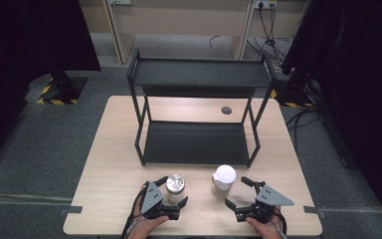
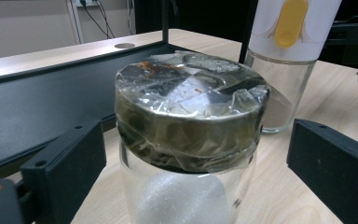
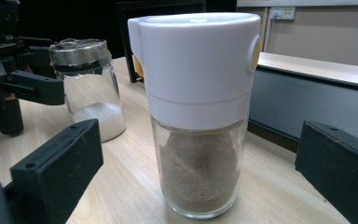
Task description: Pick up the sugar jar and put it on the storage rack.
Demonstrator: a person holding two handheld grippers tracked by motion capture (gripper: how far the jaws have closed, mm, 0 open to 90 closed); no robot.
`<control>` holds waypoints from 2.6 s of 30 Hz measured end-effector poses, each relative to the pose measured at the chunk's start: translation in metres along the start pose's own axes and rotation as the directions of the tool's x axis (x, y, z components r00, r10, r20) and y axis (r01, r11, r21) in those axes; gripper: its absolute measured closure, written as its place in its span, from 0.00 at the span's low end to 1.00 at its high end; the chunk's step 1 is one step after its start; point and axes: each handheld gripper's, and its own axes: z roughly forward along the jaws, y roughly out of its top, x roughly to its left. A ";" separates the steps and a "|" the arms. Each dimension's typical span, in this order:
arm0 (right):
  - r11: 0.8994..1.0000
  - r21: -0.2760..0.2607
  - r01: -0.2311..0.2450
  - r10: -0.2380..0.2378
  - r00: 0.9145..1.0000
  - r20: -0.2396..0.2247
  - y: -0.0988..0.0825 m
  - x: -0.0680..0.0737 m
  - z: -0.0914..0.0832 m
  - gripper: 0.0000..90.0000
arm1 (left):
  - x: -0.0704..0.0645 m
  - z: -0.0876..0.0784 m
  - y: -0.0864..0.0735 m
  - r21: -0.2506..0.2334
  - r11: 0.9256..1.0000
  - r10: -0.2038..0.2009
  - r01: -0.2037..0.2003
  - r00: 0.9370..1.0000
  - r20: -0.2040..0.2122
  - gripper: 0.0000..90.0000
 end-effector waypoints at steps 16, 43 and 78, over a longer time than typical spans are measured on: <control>1.000 -0.004 -0.001 0.001 1.000 -0.002 0.000 0.000 0.000 0.01 | 0.001 0.011 0.004 0.031 1.000 0.000 0.000 1.000 -0.012 0.19; 1.000 -0.008 -0.001 0.001 1.000 -0.004 0.000 0.000 -0.001 0.01 | 0.000 0.004 0.014 0.028 1.000 -0.008 0.008 0.999 -0.035 0.34; 1.000 -0.015 -0.008 0.008 1.000 0.000 -0.002 -0.002 -0.001 0.01 | 0.018 -0.008 0.069 -0.044 0.998 -0.042 0.041 0.998 -0.036 0.34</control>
